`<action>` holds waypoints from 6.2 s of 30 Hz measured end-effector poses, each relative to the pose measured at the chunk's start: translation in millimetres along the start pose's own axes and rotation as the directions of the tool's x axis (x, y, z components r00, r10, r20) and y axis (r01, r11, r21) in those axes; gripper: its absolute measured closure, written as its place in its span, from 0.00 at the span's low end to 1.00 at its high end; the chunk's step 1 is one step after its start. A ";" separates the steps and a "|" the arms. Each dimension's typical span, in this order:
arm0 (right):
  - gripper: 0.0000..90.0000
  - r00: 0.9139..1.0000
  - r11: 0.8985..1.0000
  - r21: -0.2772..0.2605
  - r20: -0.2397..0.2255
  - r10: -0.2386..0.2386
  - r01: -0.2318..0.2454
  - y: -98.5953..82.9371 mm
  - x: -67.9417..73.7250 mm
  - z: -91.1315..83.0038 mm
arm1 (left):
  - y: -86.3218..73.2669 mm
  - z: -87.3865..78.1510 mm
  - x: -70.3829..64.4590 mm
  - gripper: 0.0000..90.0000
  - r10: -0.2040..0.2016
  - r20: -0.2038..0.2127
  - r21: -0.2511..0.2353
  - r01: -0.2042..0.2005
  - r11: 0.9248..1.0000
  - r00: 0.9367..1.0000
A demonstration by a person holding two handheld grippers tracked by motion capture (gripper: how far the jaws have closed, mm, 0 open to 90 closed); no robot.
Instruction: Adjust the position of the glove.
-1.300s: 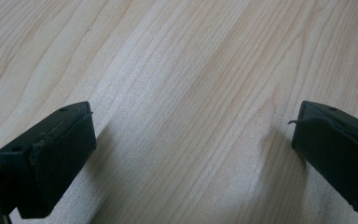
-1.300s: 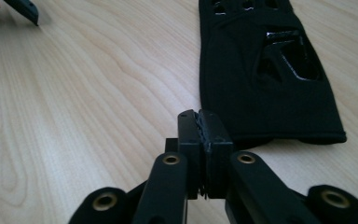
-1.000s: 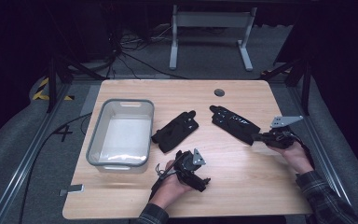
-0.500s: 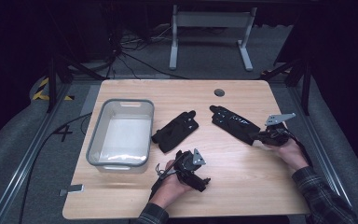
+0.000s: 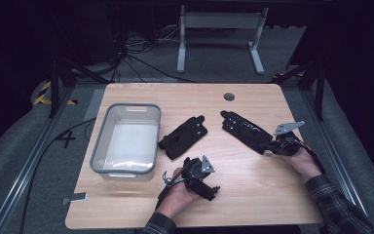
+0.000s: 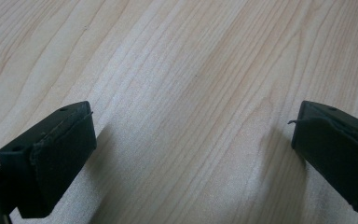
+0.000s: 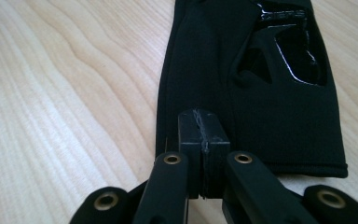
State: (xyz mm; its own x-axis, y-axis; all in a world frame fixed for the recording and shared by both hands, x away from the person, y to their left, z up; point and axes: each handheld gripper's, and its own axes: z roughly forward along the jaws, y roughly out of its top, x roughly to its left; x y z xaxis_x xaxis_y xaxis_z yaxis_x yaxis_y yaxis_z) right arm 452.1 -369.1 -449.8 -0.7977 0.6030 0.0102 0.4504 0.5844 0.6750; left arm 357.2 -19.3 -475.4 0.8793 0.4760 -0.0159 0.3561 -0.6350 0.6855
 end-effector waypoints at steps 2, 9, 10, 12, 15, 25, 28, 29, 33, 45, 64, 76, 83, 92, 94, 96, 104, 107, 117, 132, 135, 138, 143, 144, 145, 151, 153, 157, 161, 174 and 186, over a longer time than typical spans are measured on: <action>1.00 1.000 1.000 0.004 -0.008 -0.002 0.002 -2.1 1.9 -2.2 | 0.0 0.0 0.0 0.00 0.000 0.000 0.000 0.000 1.000 1.000; 1.00 1.000 1.000 0.015 -0.024 -0.006 0.006 -9.8 12.9 -10.1 | 0.0 0.0 0.0 0.00 0.000 0.000 0.000 0.000 1.000 1.000; 1.00 1.000 1.000 0.017 -0.028 -0.003 0.004 -11.1 14.9 -11.5 | 0.0 0.0 0.0 0.00 0.000 0.000 0.000 0.000 1.000 1.000; 1.00 0.999 1.000 0.019 -0.037 0.000 0.000 -13.2 18.1 -13.4 | 0.0 0.0 0.0 0.00 0.000 0.000 0.000 0.000 1.000 1.000; 1.00 0.999 1.000 0.021 -0.046 -0.005 0.006 -15.2 23.0 -15.1 | 0.0 0.0 0.0 0.00 0.000 0.000 0.000 0.000 1.000 1.000; 1.00 0.995 0.999 0.032 -0.092 -0.032 0.035 -24.4 43.8 -23.2 | 0.0 0.0 -0.1 0.00 0.000 0.000 -0.001 0.000 1.000 1.000; 1.00 0.993 0.998 0.034 -0.109 -0.039 0.043 -28.0 50.0 -26.2 | 0.0 0.0 -0.1 0.00 0.000 -0.001 0.000 0.000 1.000 1.000; 1.00 0.992 0.998 0.034 -0.115 -0.043 0.047 -28.8 51.9 -26.9 | 0.0 0.0 -0.1 0.00 0.000 -0.001 0.000 0.000 1.000 1.000; 1.00 0.989 0.997 0.037 -0.137 -0.058 0.063 -31.3 60.9 -29.0 | -0.1 0.1 0.0 0.00 0.000 -0.001 -0.001 0.000 1.000 1.000; 1.00 0.970 0.993 0.037 -0.221 -0.105 0.115 -34.4 83.7 -30.0 | -0.1 0.0 0.0 0.00 0.000 0.000 -0.001 0.000 1.000 1.000; 1.00 0.937 0.978 0.020 -0.290 -0.194 0.209 -32.8 119.2 -26.2 | -0.1 0.2 -0.1 0.00 0.000 -0.001 -0.003 0.000 1.000 1.000; 1.00 0.910 0.969 0.002 -0.344 -0.230 0.246 -28.8 140.1 -19.3 | -0.1 0.0 -0.1 0.00 0.000 0.000 -0.001 0.000 1.000 1.000; 1.00 0.900 0.965 -0.010 -0.358 -0.249 0.263 -22.6 144.1 -12.7 | 0.0 0.1 0.0 0.00 0.000 0.000 -0.001 0.000 1.000 1.000; 0.97 0.933 0.977 -0.057 -0.290 -0.215 0.207 -22.5 125.2 -26.5 | 0.0 0.1 -0.1 0.00 0.000 0.000 -0.001 0.000 1.000 1.000; 0.95 0.941 0.978 -0.061 -0.267 -0.207 0.198 -23.2 119.5 -29.1 | 0.0 0.1 -0.1 0.00 0.000 0.000 -0.001 0.000 1.000 1.000; 0.90 0.951 0.981 -0.068 -0.241 -0.195 0.183 -24.2 113.4 -32.0 | 0.0 0.1 -0.1 0.00 0.000 -0.001 -0.001 0.000 1.000 1.000; 0.70 0.986 0.988 -0.079 -0.090 -0.138 0.131 -31.9 88.3 -43.3 | 0.1 0.2 -0.1 0.00 -0.001 0.001 -0.001 0.001 1.000 1.000; 0.65 0.993 0.992 -0.085 -0.064 -0.100 0.095 -37.9 75.8 -46.0 | 0.1 0.2 0.0 0.00 0.001 0.002 0.000 -0.001 1.000 1.000; 0.38 0.998 0.994 -0.105 0.058 0.031 -0.025 -59.9 38.4 -56.1 | 0.2 0.5 0.1 0.00 0.002 0.004 -0.003 -0.002 1.000 1.000; 0.10 0.977 0.990 -0.080 0.171 0.128 -0.115 -70.4 24.8 -46.9 | 5.1 -7.1 0.7 0.18 -0.001 -0.020 0.014 0.002 1.000 1.000; 0.10 0.977 0.990 -0.072 0.169 0.131 -0.121 -71.1 24.9 -46.0 | 9.6 -10.9 2.7 0.30 -0.015 -0.004 0.015 0.015 1.000 1.000; 0.09 0.978 0.991 -0.059 0.163 0.126 -0.118 -71.8 24.9 -44.7 | 19.2 -16.1 6.2 0.46 -0.046 0.003 0.015 0.046 0.999 0.999; 0.09 0.978 0.991 -0.065 0.162 0.127 -0.118 -72.9 25.5 -45.0 | 27.2 -19.6 12.9 0.74 -0.063 -0.011 0.019 0.063 0.998 0.998; 0.08 0.978 0.991 -0.065 0.163 0.127 -0.118 -72.9 25.5 -44.9 | 29.8 -21.5 17.1 0.81 -0.081 -0.015 0.019 0.082 0.996 0.997; 0.08 0.978 0.991 -0.065 0.163 0.127 -0.118 -72.9 25.5 -44.9 | 32.1 -22.9 20.0 0.85 -0.087 -0.025 0.022 0.088 0.996 0.996; 0.08 0.978 0.991 -0.067 0.164 0.129 -0.119 -73.1 25.8 -44.9 | 42.5 -29.1 33.6 1.00 -0.116 -0.071 0.012 0.117 0.993 0.991; 0.08 0.978 0.991 -0.068 0.164 0.129 -0.119 -73.2 25.8 -44.9 | 47.6 -30.0 42.8 1.00 -0.143 -0.102 0.003 0.144 0.990 0.984; 0.08 0.979 0.991 -0.069 0.161 0.126 -0.117 -73.3 25.9 -44.8 | 52.5 -25.5 55.3 1.00 -0.164 -0.149 0.002 0.166 0.986 0.975; 0.08 0.979 0.991 -0.071 0.160 0.127 -0.117 -73.3 26.2 -44.7 | 54.5 -19.5 67.3 1.00 -0.182 -0.211 0.021 0.190 0.981 0.961; 0.08 0.981 0.992 -0.068 0.153 0.119 -0.110 -73.3 26.5 -44.8 | 45.9 -13.4 94.6 1.00 -0.268 -0.338 0.039 0.298 0.954 0.902; 0.08 0.982 0.992 -0.067 0.151 0.115 -0.106 -73.3 26.6 -44.8 | 41.8 -0.5 92.3 1.00 -0.277 -0.313 0.090 0.319 0.944 0.908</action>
State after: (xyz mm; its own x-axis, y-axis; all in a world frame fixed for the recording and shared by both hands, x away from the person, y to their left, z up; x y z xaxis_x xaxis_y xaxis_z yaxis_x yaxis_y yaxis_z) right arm 379.8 -420.2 -466.0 -0.6710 0.7411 -0.0234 0.5047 0.4796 0.7178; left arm 453.1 -1.6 -447.8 0.6012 0.7988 0.0233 0.6447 -0.5020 0.5765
